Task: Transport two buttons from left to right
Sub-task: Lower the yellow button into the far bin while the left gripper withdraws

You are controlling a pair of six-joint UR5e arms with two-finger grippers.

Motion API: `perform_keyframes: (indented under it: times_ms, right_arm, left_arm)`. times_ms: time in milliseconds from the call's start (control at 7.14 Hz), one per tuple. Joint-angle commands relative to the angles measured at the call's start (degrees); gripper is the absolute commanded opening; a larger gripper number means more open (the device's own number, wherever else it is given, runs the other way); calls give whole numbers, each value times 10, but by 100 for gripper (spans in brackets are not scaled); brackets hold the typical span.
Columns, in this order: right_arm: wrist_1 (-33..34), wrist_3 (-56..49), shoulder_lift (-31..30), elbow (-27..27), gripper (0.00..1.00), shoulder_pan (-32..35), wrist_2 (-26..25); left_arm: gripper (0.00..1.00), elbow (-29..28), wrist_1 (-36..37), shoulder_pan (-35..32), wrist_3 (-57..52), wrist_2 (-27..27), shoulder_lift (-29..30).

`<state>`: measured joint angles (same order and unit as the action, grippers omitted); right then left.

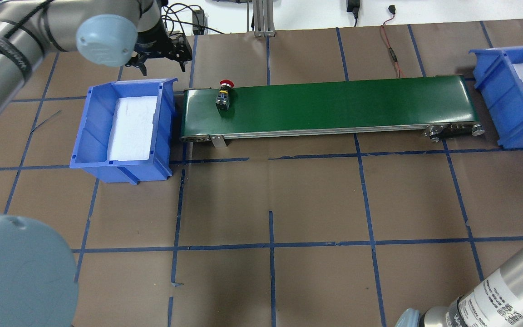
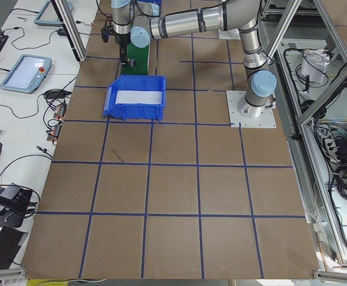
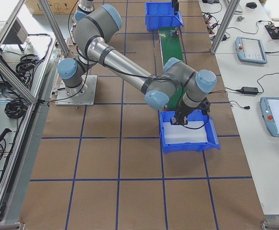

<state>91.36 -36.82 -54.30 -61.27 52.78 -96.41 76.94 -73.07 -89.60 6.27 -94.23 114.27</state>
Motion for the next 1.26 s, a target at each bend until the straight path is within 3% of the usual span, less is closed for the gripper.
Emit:
perform_keyframes:
  times_ms: [0, 420, 1121]
  right_arm:
    - [26, 0, 28, 5, 14, 3, -1]
    - [29, 1, 49, 3, 14, 4, 0]
    - [65, 2, 90, 1, 14, 6, -1]
  left_arm:
    - [100, 1, -83, 48, -15, -1, -66]
    - [100, 5, -142, 57, -15, 0, -98]
    - [100, 9, -131, 57, -15, 6, -118]
